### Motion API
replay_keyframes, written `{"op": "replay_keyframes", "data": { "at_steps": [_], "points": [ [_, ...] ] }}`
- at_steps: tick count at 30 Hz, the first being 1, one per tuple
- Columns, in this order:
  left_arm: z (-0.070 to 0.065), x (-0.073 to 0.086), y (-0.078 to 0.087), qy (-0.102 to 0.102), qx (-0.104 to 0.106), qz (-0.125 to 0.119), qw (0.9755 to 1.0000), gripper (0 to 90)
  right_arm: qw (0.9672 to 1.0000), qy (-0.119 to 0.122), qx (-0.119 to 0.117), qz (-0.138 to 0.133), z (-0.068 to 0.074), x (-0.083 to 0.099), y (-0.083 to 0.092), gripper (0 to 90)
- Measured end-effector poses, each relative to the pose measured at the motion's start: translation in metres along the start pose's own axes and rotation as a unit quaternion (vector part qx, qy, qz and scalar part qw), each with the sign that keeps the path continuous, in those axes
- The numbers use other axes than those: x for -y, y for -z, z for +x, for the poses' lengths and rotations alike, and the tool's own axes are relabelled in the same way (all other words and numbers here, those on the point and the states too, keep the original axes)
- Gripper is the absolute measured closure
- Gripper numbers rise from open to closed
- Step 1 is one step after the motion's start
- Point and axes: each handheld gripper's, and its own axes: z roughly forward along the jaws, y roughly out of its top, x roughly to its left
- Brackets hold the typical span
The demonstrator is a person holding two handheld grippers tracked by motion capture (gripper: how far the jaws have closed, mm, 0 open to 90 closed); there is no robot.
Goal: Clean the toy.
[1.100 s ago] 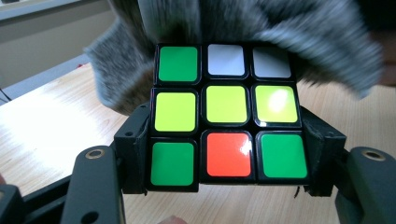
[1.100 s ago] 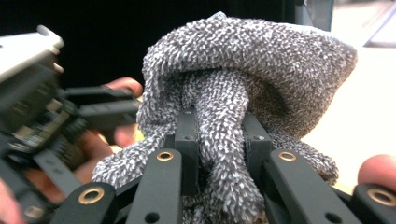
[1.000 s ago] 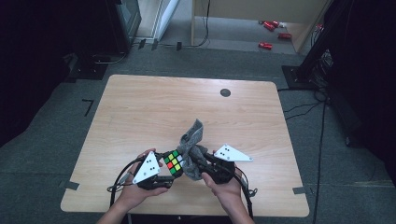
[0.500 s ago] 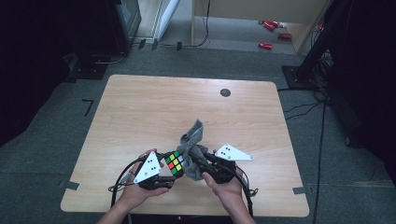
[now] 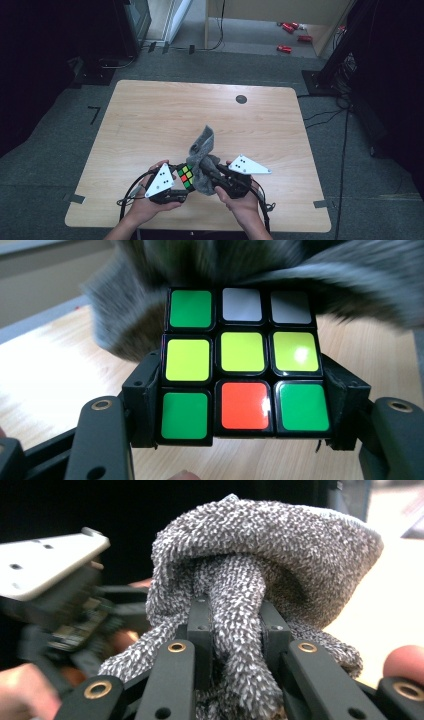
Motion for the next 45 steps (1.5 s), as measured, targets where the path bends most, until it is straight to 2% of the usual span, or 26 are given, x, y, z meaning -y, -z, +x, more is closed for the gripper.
{"op": "replay_keyframes", "data": {
  "at_steps": [2,3,8,10,11,13,16,18,20,22,24,27,29,32,34,35,37,39,41,42,43,45],
  "points": [
    [-0.001,0.0,0.0,-0.001,0.003,-0.002,1.0,34.3,0.9999,0.01,0.003,-0.002,0.006,-0.002,-0.001,74.7],
    [-0.001,-0.001,0.001,-0.001,0.003,-0.005,1.0,34.3,1.0,0.006,0.006,-0.003,0.006,-0.002,-0.001,74.7],
    [0.003,-0.001,0.004,0.006,0.002,-0.02,0.9998,34.3,0.9995,-0.016,0.025,0.013,-0.008,0.004,-0.001,74.7],
    [0.005,0.001,0.003,0.009,0.003,-0.018,0.9998,34.3,0.9991,-0.016,0.033,0.02,-0.011,0.006,-0.003,74.8],
    [0.006,0.001,0.002,0.01,0.004,-0.014,0.9998,34.3,0.9991,-0.02,0.031,0.02,-0.011,0.006,-0.003,74.8],
    [0.005,0.004,-0.001,0.01,0.006,-0.008,0.9999,34.3,0.9995,-0.01,0.023,0.016,-0.006,0.004,-0.003,74.8],
    [0.004,0.004,0.0,0.011,0.008,-0.016,0.9998,34.3,0.9998,0.0,0.013,0.012,0.001,0.0,-0.003,74.7],
    [0.005,0.003,0.002,0.012,0.008,-0.023,0.9996,34.3,0.9999,-0.004,0.012,0.01,-0.002,0.001,-0.002,74.6],
    [0.007,0.003,0.003,0.015,0.009,-0.029,0.9994,34.3,0.9994,-0.011,0.027,0.021,-0.011,0.005,-0.004,74.7],
    [0.008,0.004,0.002,0.017,0.008,-0.023,0.9996,34.3,0.9988,-0.026,0.031,0.027,-0.015,0.008,-0.005,74.7],
    [0.008,0.006,0.001,0.019,0.007,-0.018,0.9996,34.3,0.9991,-0.016,0.03,0.026,-0.01,0.007,-0.005,74.7],
    [0.008,0.006,0.0,0.02,0.009,-0.016,0.9996,34.3,0.9999,0.0,0.011,0.012,0.0,0.001,-0.004,74.7],
    [0.009,0.006,0.0,0.023,0.011,-0.017,0.9995,34.3,0.9998,0.007,0.012,0.012,0.0,0.001,-0.004,74.6],
    [0.01,0.005,0.001,0.032,0.014,-0.023,0.9991,34.3,0.9993,-0.019,0.023,0.023,-0.013,0.006,-0.005,74.6],
    [0.009,0.005,0.001,0.026,0.012,-0.019,0.9994,34.3,0.9986,-0.038,0.023,0.03,-0.018,0.009,-0.006,74.7],
    [0.009,0.006,0.0,0.024,0.013,-0.014,0.9995,34.3,0.9986,-0.038,0.021,0.028,-0.017,0.009,-0.005,74.7],
    [0.008,0.007,-0.002,0.022,0.014,-0.008,0.9996,34.3,0.9996,-0.015,0.011,0.019,-0.006,0.004,-0.004,74.6],
    [0.007,0.006,-0.002,0.021,0.015,-0.011,0.9996,34.3,0.9998,-0.004,0.006,0.016,0.0,0.0,-0.003,74.6],
    [0.007,0.005,-0.002,0.019,0.013,-0.011,0.9997,34.3,0.9998,0.0,0.009,0.015,-0.001,0.001,-0.003,74.5],
    [0.007,0.006,-0.002,0.021,0.013,-0.011,0.9996,34.3,0.9998,-0.005,0.011,0.018,-0.005,0.003,-0.003,74.5],
    [0.008,0.007,-0.001,0.026,0.015,-0.013,0.9995,34.3,0.9993,-0.003,0.026,0.024,-0.01,0.005,-0.004,74.5],
    [0.012,0.007,0.0,0.038,0.014,-0.019,0.999,34.3,0.9958,0.019,0.08,0.039,-0.022,0.012,-0.006,74.5]
  ]
}}
